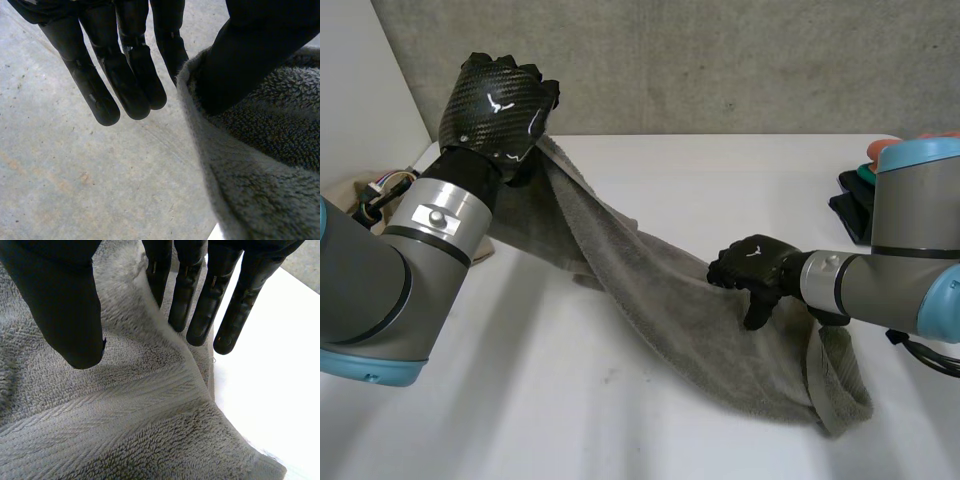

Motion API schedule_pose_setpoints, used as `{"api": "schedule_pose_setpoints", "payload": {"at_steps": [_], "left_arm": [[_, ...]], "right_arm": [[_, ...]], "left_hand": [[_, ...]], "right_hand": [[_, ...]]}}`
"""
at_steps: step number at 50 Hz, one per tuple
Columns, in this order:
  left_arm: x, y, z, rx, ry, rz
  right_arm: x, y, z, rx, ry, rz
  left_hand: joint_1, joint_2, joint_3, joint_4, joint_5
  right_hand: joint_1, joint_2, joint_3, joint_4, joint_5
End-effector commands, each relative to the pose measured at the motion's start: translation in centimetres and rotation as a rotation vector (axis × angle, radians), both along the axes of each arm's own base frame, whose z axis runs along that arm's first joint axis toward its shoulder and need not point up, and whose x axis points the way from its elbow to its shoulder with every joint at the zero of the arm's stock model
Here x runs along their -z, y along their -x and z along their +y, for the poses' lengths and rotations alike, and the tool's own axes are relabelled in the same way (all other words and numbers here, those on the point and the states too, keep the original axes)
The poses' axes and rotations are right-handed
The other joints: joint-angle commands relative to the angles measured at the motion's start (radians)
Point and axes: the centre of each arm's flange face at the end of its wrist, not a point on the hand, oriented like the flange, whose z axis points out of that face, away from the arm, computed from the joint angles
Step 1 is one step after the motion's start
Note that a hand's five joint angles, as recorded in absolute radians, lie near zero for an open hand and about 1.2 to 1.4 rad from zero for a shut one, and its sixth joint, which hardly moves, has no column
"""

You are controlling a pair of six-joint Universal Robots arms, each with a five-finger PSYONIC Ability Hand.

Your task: Fold the laundry.

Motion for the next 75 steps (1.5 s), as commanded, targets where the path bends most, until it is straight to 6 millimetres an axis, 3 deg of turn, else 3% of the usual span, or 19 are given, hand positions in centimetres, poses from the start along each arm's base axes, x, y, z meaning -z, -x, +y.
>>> {"api": "schedule_pose_setpoints", "payload": {"at_steps": [1, 11, 14, 16, 24, 31, 35, 36, 37, 40, 41, 44, 49, 55, 64, 66, 67, 71, 75], "left_arm": [[0.1, -0.1, 0.0, -0.002, -0.005, -0.001], [-0.4, -0.7, -0.7, -0.025, 0.005, 0.013], [-0.7, -0.8, -0.6, -0.027, 0.013, 0.017], [-0.9, -0.7, -0.6, -0.025, 0.020, 0.017], [0.0, -0.8, -1.0, -0.032, -0.002, 0.006], [1.6, 0.1, -4.8, -0.052, 0.027, 0.011], [-1.5, 1.1, -7.9, -0.066, 0.163, 0.081], [-2.7, 1.3, -8.4, -0.068, 0.202, 0.102], [-5.2, 1.7, -9.0, -0.065, 0.279, 0.137], [-8.7, 2.1, -9.5, -0.058, 0.386, 0.190], [-11.0, 1.9, -9.6, -0.065, 0.455, 0.230], [-14.2, 1.4, -9.5, -0.096, 0.551, 0.307], [-14.1, 1.4, -9.1, -0.098, 0.544, 0.357], [-8.0, 1.0, -8.7, -0.103, 0.371, 0.278], [5.7, -0.6, -5.0, -0.117, -0.014, 0.080], [7.4, -0.8, -4.2, -0.116, -0.062, 0.056], [8.2, -0.9, -3.8, -0.115, -0.088, 0.045], [11.4, -1.3, -2.2, -0.115, -0.196, -0.017], [12.5, -1.3, -1.1, -0.105, -0.263, -0.051]], "right_arm": [[1.3, -0.1, 0.1, -0.016, -0.018, 0.025], [2.3, -0.1, 0.1, -0.019, -0.040, 0.035], [2.0, -0.2, 0.2, -0.019, -0.042, 0.024], [1.7, -0.1, 0.3, -0.022, -0.040, 0.025], [0.5, 0.4, 0.1, 0.002, -0.048, 0.035], [-1.3, -0.4, -2.8, 0.085, 0.111, -0.069], [-6.6, -0.6, -6.9, 0.282, 0.378, -0.280], [-9.9, -0.2, -8.1, 0.367, 0.494, -0.401], [-11.6, 0.0, -8.5, 0.401, 0.550, -0.461], [-17.4, 0.7, -8.7, 0.464, 0.718, -0.655], [-18.3, 0.8, -8.5, 0.463, 0.747, -0.679], [-21.1, 1.1, -7.6, 0.453, 0.819, -0.727], [-23.0, 1.8, -6.0, 0.448, 0.855, -0.747], [-21.0, 2.1, -5.0, 0.434, 0.818, -0.708], [-9.0, 2.2, -2.7, 0.395, 0.563, -0.415], [-6.4, 2.3, -2.1, 0.390, 0.506, -0.339], [-3.4, 2.5, -1.6, 0.379, 0.442, -0.246], [1.0, 3.1, -0.1, 0.344, 0.340, -0.072], [1.9, 3.3, 0.2, 0.339, 0.315, -0.043]], "left_hand": [[0.222, 0.194, 0.200, 0.194, 0.254], [0.222, 0.194, 0.200, 0.194, 0.254], [0.222, 0.194, 0.200, 0.194, 0.254], [0.222, 0.194, 0.200, 0.194, 0.254], [0.222, 0.194, 0.200, 0.194, 0.254], [0.222, 0.194, 0.200, 0.194, 0.254], [0.222, 0.194, 0.200, 0.194, 0.254], [0.222, 0.194, 0.200, 0.194, 0.254], [0.222, 0.194, 0.200, 0.194, 0.254], [0.222, 0.194, 0.200, 0.194, 0.254], [0.222, 0.194, 0.200, 0.194, 0.254], [0.222, 0.194, 0.200, 0.194, 0.254], [0.222, 0.194, 0.200, 0.194, 0.254], [0.222, 0.194, 0.200, 0.194, 0.254], [0.222, 0.194, 0.200, 0.194, 0.254], [0.222, 0.194, 0.200, 0.194, 0.254], [0.222, 0.194, 0.200, 0.194, 0.254], [0.222, 0.194, 0.200, 0.194, 0.254], [0.222, 0.194, 0.200, 0.194, 0.254]], "right_hand": [[0.146, 0.092, 0.099, 0.101, 0.087], [0.187, 0.133, 0.140, 0.142, 0.128], [0.380, 0.326, 0.334, 0.336, 0.321], [0.725, 0.670, 0.678, 0.680, 0.665], [0.726, 0.672, 0.680, 0.682, 0.667], [0.726, 0.672, 0.680, 0.682, 0.667], [0.726, 0.672, 0.680, 0.682, 0.667], [0.726, 0.672, 0.680, 0.682, 0.667], [0.726, 0.672, 0.680, 0.682, 0.667], [0.726, 0.672, 0.680, 0.682, 0.667], [0.726, 0.672, 0.680, 0.682, 0.667], [0.726, 0.672, 0.680, 0.682, 0.667], [0.726, 0.672, 0.680, 0.682, 0.667], [0.726, 0.672, 0.680, 0.682, 0.667], [0.726, 0.672, 0.680, 0.682, 0.667], [0.726, 0.672, 0.680, 0.682, 0.667], [0.726, 0.672, 0.680, 0.682, 0.667], [0.726, 0.672, 0.680, 0.682, 0.667], [0.726, 0.672, 0.680, 0.682, 0.667]]}}
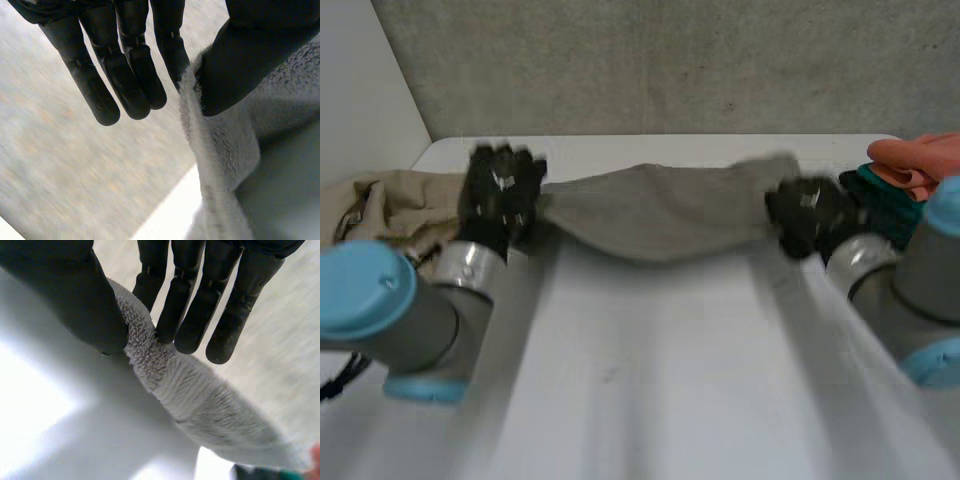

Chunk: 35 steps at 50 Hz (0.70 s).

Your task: Fold the laundry.

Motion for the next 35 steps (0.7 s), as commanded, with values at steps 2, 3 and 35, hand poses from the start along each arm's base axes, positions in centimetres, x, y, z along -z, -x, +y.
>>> {"api": "schedule_pose_setpoints", "payload": {"at_steps": [2, 3, 35], "left_arm": [[2.9, -0.1, 2.5, 0.024, -0.151, -0.068], [2.7, -0.1, 2.6, 0.027, -0.148, -0.067], [-0.5, -0.2, -2.2, -0.029, -0.070, -0.028]], "right_arm": [[4.7, 0.9, 1.3, -0.001, -0.149, 0.149], [4.6, 1.1, 1.0, 0.010, -0.150, 0.137], [6.9, 3.6, -4.6, 0.155, -0.434, -0.021]], "left_hand": [[0.222, 0.193, 0.199, 0.193, 0.254], [0.222, 0.193, 0.199, 0.193, 0.254], [0.222, 0.193, 0.199, 0.193, 0.254]], "right_hand": [[0.338, 0.213, 0.208, 0.206, 0.239], [0.338, 0.213, 0.208, 0.206, 0.239], [-0.188, -0.313, -0.318, -0.319, -0.286]]}}
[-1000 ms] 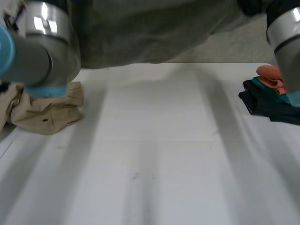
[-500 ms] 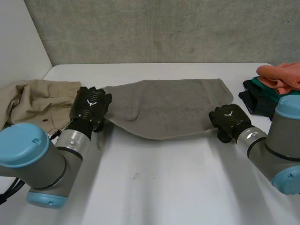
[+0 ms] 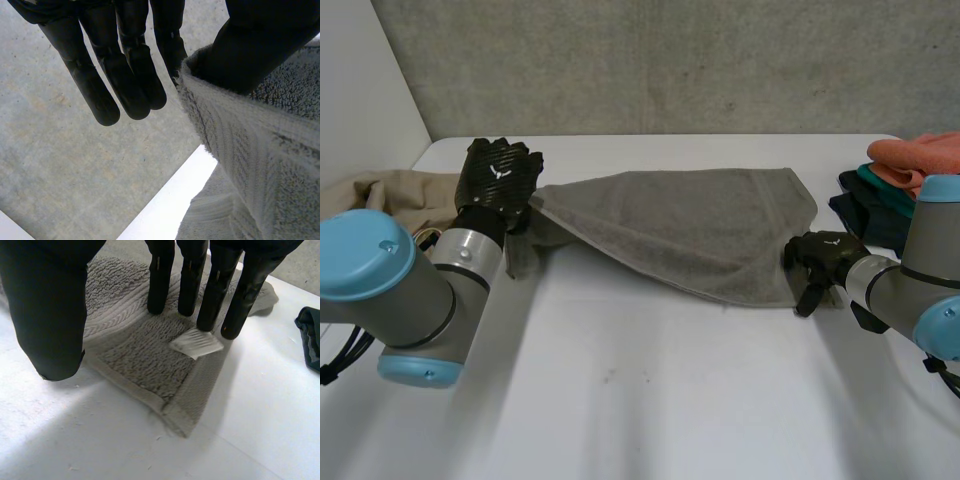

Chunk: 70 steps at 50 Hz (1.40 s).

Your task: Fold the laundry.

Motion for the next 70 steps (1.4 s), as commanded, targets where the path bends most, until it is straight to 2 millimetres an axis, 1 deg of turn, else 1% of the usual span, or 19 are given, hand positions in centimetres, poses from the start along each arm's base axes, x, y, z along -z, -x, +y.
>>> {"api": "schedule_pose_setpoints", "payload": {"at_steps": [1, 3, 4, 7, 11, 13, 15, 20, 21, 22, 25, 26, 28, 36, 39, 48, 59, 66, 70], "left_arm": [[0.1, -0.2, -0.8, -0.012, -0.021, -0.004], [0.2, -0.1, -0.7, -0.011, -0.024, -0.005], [0.2, -0.1, -0.7, -0.011, -0.026, -0.006], [0.7, -0.3, -0.4, -0.011, -0.043, -0.011], [2.0, -0.4, 0.7, -0.005, -0.093, -0.034], [2.3, -0.5, 1.1, -0.002, -0.110, -0.041], [2.6, -0.7, 1.4, -0.002, -0.124, -0.048], [2.6, -0.9, 1.3, -0.009, -0.129, -0.045], [2.6, -1.0, 1.2, -0.012, -0.129, -0.045], [2.6, -1.0, 1.2, -0.014, -0.129, -0.045], [2.5, -1.2, 1.0, -0.020, -0.128, -0.042], [2.6, -1.2, 1.0, -0.020, -0.130, -0.043], [2.5, -1.2, 1.0, -0.020, -0.128, -0.042], [2.6, -1.2, 1.0, -0.018, -0.132, -0.042], [2.6, -1.2, 1.0, -0.018, -0.132, -0.042], [2.6, -1.2, 1.0, -0.018, -0.130, -0.042], [2.6, -1.2, 1.0, -0.017, -0.130, -0.042], [2.6, -1.2, 1.1, -0.017, -0.130, -0.042], [2.5, -1.2, 1.0, -0.017, -0.129, -0.041]], "right_arm": [[0.4, -0.1, -0.4, 0.001, 0.021, -0.008], [0.8, -0.2, -0.7, 0.002, 0.031, -0.010], [0.9, -0.2, -1.1, 0.009, 0.051, -0.008], [0.4, -0.1, -1.5, 0.018, 0.084, -0.011], [-2.1, 0.2, -1.7, 0.016, 0.177, -0.004], [-3.2, 0.9, -1.7, 0.017, 0.206, 0.024], [-3.4, 1.4, -1.6, 0.005, 0.220, 0.071], [-2.9, 2.4, -0.7, -0.027, 0.201, 0.161], [-2.9, 2.7, -0.5, -0.032, 0.196, 0.169], [-2.9, 3.1, -0.2, -0.037, 0.195, 0.186], [-2.7, 3.5, -0.1, -0.045, 0.184, 0.195], [-2.4, 3.5, 0.2, -0.065, 0.175, 0.190], [-2.4, 3.3, 0.4, -0.089, 0.175, 0.183], [-1.7, 2.8, 0.8, -0.171, 0.159, 0.135], [-1.0, 2.6, 0.8, -0.183, 0.147, 0.133], [0.7, 2.6, 0.3, -0.213, 0.147, 0.201], [0.9, 2.5, -1.1, -0.206, 0.184, 0.200], [0.5, 2.5, -2.0, -0.197, 0.224, 0.204], [0.7, 2.3, -2.6, -0.195, 0.231, 0.206]], "left_hand": [[0.222, 0.193, 0.199, 0.193, 0.254], [0.222, 0.193, 0.199, 0.193, 0.254], [0.222, 0.193, 0.199, 0.193, 0.254], [0.222, 0.193, 0.199, 0.193, 0.254], [0.222, 0.193, 0.199, 0.193, 0.254], [0.208, 0.179, 0.184, 0.179, 0.240], [0.193, 0.164, 0.170, 0.165, 0.225], [0.193, 0.164, 0.170, 0.164, 0.225], [0.193, 0.164, 0.170, 0.164, 0.225], [0.193, 0.164, 0.170, 0.164, 0.225], [0.193, 0.164, 0.170, 0.164, 0.225], [0.193, 0.164, 0.170, 0.164, 0.225], [0.193, 0.164, 0.170, 0.164, 0.225], [0.193, 0.164, 0.170, 0.164, 0.225], [0.193, 0.164, 0.170, 0.164, 0.225], [0.193, 0.164, 0.170, 0.164, 0.225], [0.196, 0.167, 0.173, 0.167, 0.228], [0.196, 0.167, 0.173, 0.167, 0.228], [0.196, 0.167, 0.173, 0.167, 0.228]], "right_hand": [[0.497, 0.464, 0.469, 0.470, 0.474], [0.837, 0.804, 0.809, 0.810, 0.814], [0.913, 0.880, 0.885, 0.886, 0.890], [0.914, 0.881, 0.886, 0.887, 0.891], [0.914, 0.881, 0.886, 0.887, 0.891], [0.914, 0.881, 0.886, 0.887, 0.891], [0.914, 0.881, 0.886, 0.887, 0.891], [0.914, 0.881, 0.886, 0.887, 0.891], [0.677, 0.643, 0.649, 0.650, 0.653], [0.366, 0.333, 0.338, 0.339, 0.343], [0.275, 0.242, 0.247, 0.248, 0.252], [0.133, 0.099, 0.105, 0.106, 0.109], [0.070, 0.036, 0.042, 0.043, 0.046], [0.043, 0.010, 0.015, 0.016, 0.020], [0.034, 0.001, 0.006, 0.007, 0.011], [0.084, 0.051, 0.056, 0.057, 0.061], [0.286, 0.253, 0.258, 0.259, 0.263], [0.296, 0.262, 0.268, 0.268, 0.272], [0.293, 0.259, 0.265, 0.266, 0.269]]}}
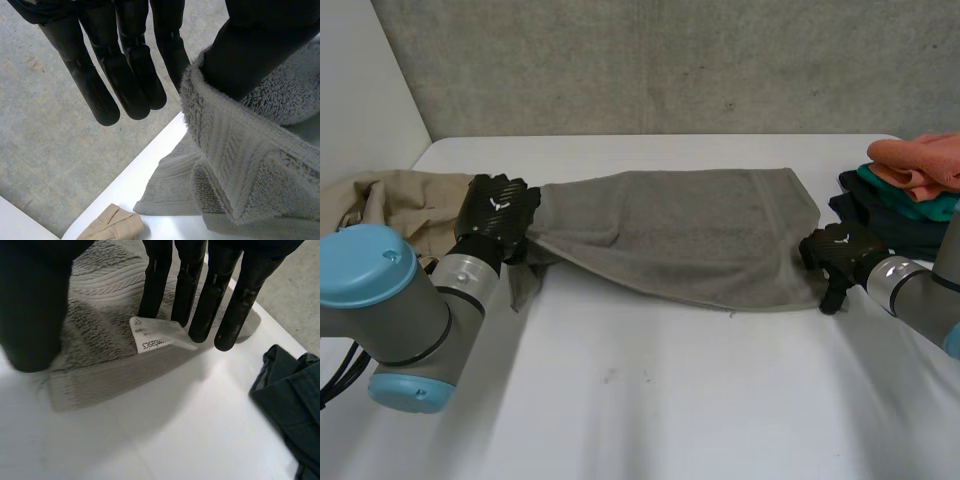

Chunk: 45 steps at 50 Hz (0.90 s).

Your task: Fold the laundry.

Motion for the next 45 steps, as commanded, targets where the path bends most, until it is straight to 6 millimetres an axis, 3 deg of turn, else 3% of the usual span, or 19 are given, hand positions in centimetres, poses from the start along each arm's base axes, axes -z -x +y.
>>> {"api": "schedule_pose_setpoints", "payload": {"at_steps": [1, 10, 13, 14, 16, 19, 24, 30, 38, 42, 45], "left_arm": [[0.0, 0.0, 0.1, 0.001, 0.001, 0.000], [0.0, 0.0, 0.0, -0.002, 0.001, 0.000], [-0.1, 0.0, 0.0, -0.002, 0.004, 0.001], [0.0, 0.0, 0.0, -0.003, 0.002, 0.001], [0.0, 0.0, 0.0, -0.003, 0.002, 0.001], [0.1, -0.1, -0.1, -0.005, -0.002, -0.001], [0.6, -0.1, 0.1, -0.005, -0.021, -0.015], [1.7, -0.6, 1.0, -0.004, -0.113, -0.049], [3.0, -1.5, 1.4, -0.024, -0.210, -0.083], [3.9, -1.5, 1.7, -0.023, -0.242, -0.094], [4.1, -1.5, 1.9, -0.022, -0.253, -0.095]], "right_arm": [[0.1, -0.5, -1.0, -0.004, 0.029, 0.000], [0.2, -1.4, -2.2, 0.006, 0.065, 0.003], [-0.2, -1.6, -2.8, 0.015, 0.088, -0.029], [-0.4, -1.6, -3.2, 0.024, 0.105, -0.052], [-0.5, -1.6, -3.6, 0.034, 0.121, -0.070], [-1.1, -1.6, -3.8, 0.045, 0.138, -0.089], [-4.1, -1.1, -2.5, 0.071, 0.155, -0.084], [-6.3, 0.1, 1.1, 0.101, 0.081, -0.038], [-6.3, 8.9, 0.9, 0.337, -0.016, -0.021], [-5.8, 10.8, 0.9, 0.382, -0.044, -0.030], [-5.5, 11.0, 1.1, 0.390, -0.053, -0.030]], "left_hand": [[0.196, 0.169, 0.173, 0.169, 0.228], [0.196, 0.169, 0.173, 0.169, 0.228], [0.196, 0.169, 0.173, 0.169, 0.228], [0.196, 0.169, 0.173, 0.169, 0.228], [0.193, 0.166, 0.170, 0.166, 0.225], [0.188, 0.160, 0.164, 0.161, 0.219], [-0.058, -0.086, -0.082, -0.085, -0.027], [-0.525, -0.552, -0.549, -0.552, -0.493], [-0.667, -0.694, -0.690, -0.694, -0.635], [-0.673, -0.700, -0.696, -0.700, -0.641], [-0.673, -0.700, -0.696, -0.700, -0.641]], "right_hand": [[0.153, 0.118, 0.109, 0.112, 0.236], [0.226, 0.191, 0.182, 0.185, 0.309], [0.404, 0.370, 0.361, 0.364, 0.487], [0.603, 0.568, 0.559, 0.562, 0.686], [0.773, 0.739, 0.729, 0.733, 0.856], [0.774, 0.740, 0.730, 0.733, 0.857], [0.774, 0.740, 0.730, 0.733, 0.857], [0.774, 0.740, 0.730, 0.733, 0.857], [0.774, 0.740, 0.730, 0.733, 0.857], [0.774, 0.740, 0.730, 0.733, 0.857], [0.774, 0.740, 0.730, 0.733, 0.857]]}}
